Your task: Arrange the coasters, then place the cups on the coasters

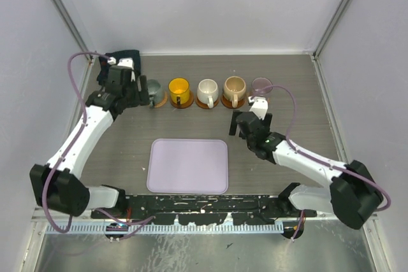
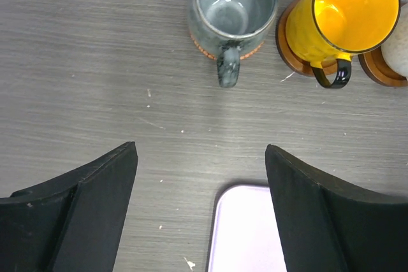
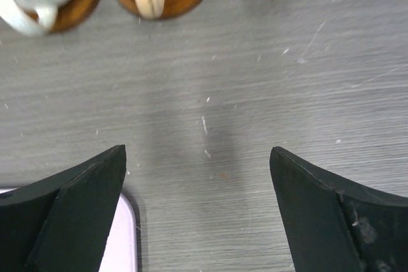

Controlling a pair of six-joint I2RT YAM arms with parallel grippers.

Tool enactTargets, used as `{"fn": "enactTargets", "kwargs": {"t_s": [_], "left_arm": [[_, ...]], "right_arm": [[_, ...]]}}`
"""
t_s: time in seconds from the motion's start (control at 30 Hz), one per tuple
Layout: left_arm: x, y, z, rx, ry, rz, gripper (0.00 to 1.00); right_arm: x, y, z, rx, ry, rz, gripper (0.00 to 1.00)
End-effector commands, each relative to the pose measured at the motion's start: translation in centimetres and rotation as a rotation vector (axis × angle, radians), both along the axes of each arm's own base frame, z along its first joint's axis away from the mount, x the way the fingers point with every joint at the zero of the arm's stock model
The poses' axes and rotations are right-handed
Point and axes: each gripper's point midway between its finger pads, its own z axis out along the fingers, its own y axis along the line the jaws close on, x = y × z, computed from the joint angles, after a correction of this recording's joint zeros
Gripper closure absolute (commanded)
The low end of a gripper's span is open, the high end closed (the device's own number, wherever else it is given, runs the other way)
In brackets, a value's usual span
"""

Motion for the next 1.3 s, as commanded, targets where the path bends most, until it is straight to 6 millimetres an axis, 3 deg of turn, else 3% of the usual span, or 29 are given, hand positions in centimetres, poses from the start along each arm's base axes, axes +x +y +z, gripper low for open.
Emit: {"fn": "enactTargets", "kwargs": {"t_s": [0.0,0.1,0.17,0.43,0.53,0.83,0.93,1.27], "left_arm": [[-0.3,1.5,3.7,-0.013,-0.183,0.08,0.17],[-1.1,2.3,4.5,-0.017,-0.235,0.119,0.11],[-1.5,2.6,4.8,-0.022,-0.26,0.133,0.01],[-3.0,4.7,6.0,-0.03,-0.317,0.265,0.02],[-3.7,5.5,6.8,-0.024,-0.337,0.311,0.02],[-6.9,8.5,9.4,-0.032,-0.457,0.463,0.02],[-7.8,9.1,9.8,-0.058,-0.515,0.501,0.02],[-9.5,11.6,10.2,-0.036,-0.542,0.668,0.02]], "right_arm": [[1.0,-3.6,5.4,-0.012,-0.202,-0.162,0.0],[0.3,-6.7,7.7,0.007,-0.288,-0.282,0.0],[-0.3,-8.6,9.0,0.032,-0.341,-0.348,0.0],[-4.6,-16.1,14.5,0.088,-0.544,-0.613,0.0],[-6.5,-17.8,16.0,0.158,-0.615,-0.694,0.0],[-10.2,-20.4,19.2,0.338,-0.736,-0.772,0.0],[-10.1,-20.1,20.0,0.318,-0.715,-0.744,0.0],[-8.8,-19.3,19.4,0.223,-0.62,-0.755,0.0]]}}
